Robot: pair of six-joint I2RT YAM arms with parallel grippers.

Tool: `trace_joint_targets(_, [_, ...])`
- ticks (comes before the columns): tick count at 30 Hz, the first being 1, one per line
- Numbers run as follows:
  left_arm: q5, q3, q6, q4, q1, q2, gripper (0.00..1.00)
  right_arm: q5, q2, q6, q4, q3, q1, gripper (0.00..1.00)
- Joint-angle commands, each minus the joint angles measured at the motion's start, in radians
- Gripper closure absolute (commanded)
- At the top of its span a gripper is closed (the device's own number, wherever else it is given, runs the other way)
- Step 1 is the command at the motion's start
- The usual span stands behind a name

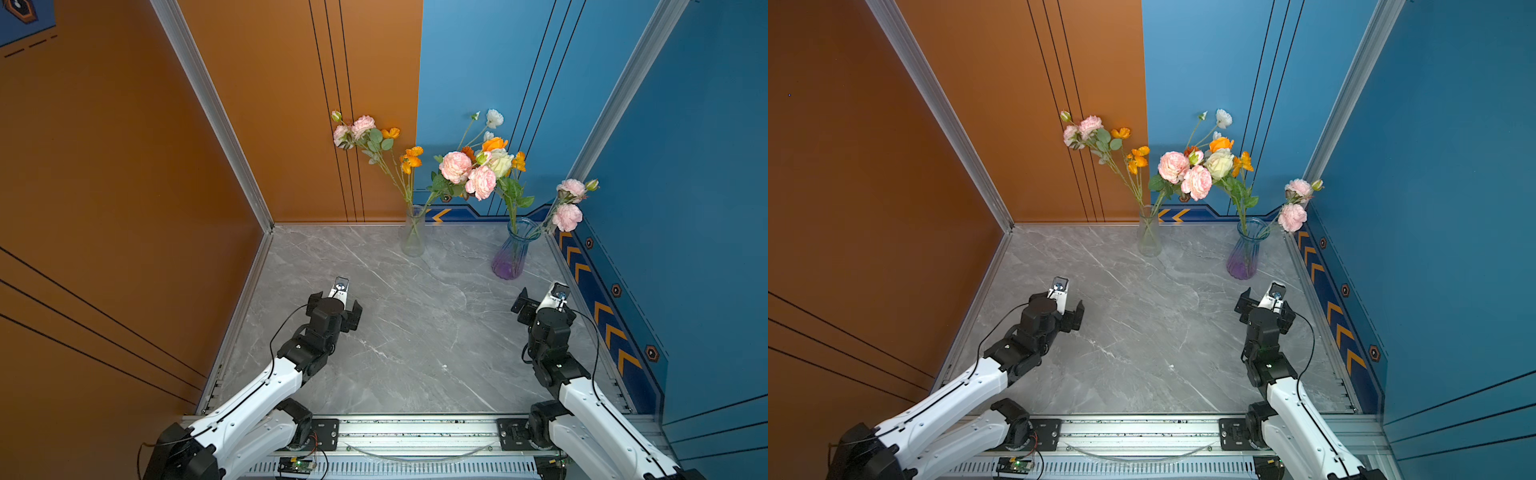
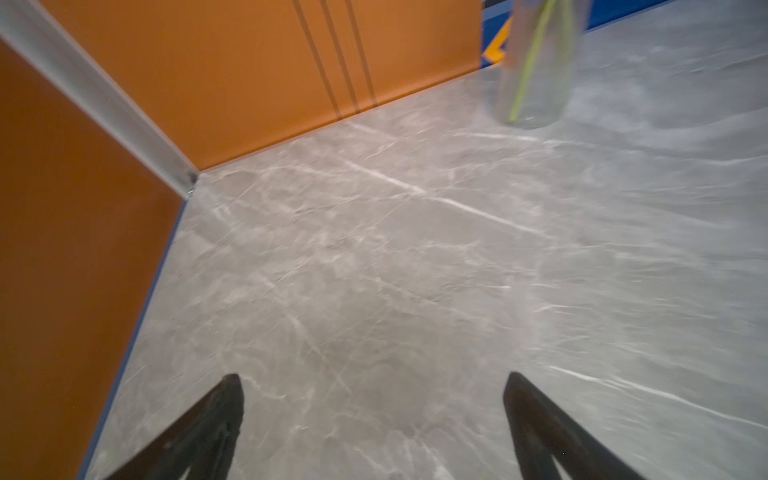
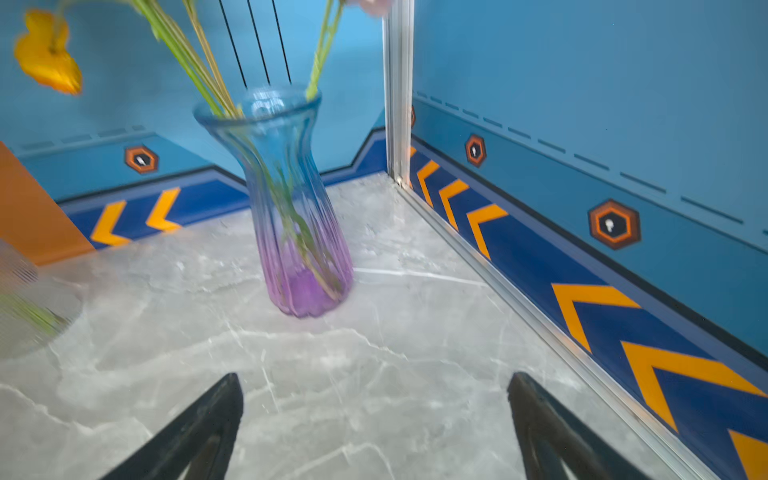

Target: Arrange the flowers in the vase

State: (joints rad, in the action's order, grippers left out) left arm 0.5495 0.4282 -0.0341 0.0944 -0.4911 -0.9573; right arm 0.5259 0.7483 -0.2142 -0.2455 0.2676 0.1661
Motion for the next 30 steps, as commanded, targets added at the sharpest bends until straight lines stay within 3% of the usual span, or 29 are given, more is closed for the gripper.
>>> trace_joint_targets(1, [0.229, -0.091, -0.032, 0.301, 0.039, -0.051, 0.02, -0.029, 0.016, 0.029, 0.06, -0.047, -0.023, 0.0])
trace_joint_targets(6, [0.018, -0.223, -0.097, 0.726, 0.185, -0.236, 0.02, -0.073, 0.177, 0.128, -0.028, -0.006, -0.041, 0.0])
trace_joint_targets(8, [-0.079, -0.206, -0.116, 0.754, 0.236, -0.282, 0.02, -0.119, 0.239, 0.151, -0.111, -0.001, -0.053, 0.0])
trace_joint_targets(13, [-0.354, -0.183, -0.01, 0.9, 0.409, -0.429, 0.02, -0.31, 0.376, 0.146, -0.543, -0.088, -0.097, 0.0])
trace_joint_targets(16, [-0.411, -0.22, 0.017, 1.262, 0.459, -0.671, 0.02, -0.37, 0.485, 0.126, -0.706, -0.093, -0.133, 0.0])
trace_joint_targets(17, [-0.419, -0.234, 0.023, 1.278, 0.465, -0.673, 0.02, -0.391, 0.517, 0.13, -0.738, -0.084, -0.14, 0.0])
trace_joint_targets(19, [-0.351, -0.214, 0.049, 1.093, 0.463, -0.578, 0.02, -0.421, 0.6, 0.151, -0.778, -0.059, -0.145, 0.0])
trace_joint_targets(23, [-0.227, -0.147, 0.04, 1.05, 0.428, -0.623, 0.02, -0.46, 0.837, 0.157, -0.998, -0.035, -0.148, 0.0])
trace_joint_targets(26, [-0.232, -0.113, 0.015, 0.981, 0.411, -0.62, 0.02, -0.455, 0.762, 0.158, -0.746, 0.027, -0.152, 0.0])
trace_joint_targets(30, [-0.223, -0.109, -0.024, 0.976, 0.377, -0.621, 0.02, -0.508, 0.786, 0.17, -0.641, 0.108, -0.156, 0.0])
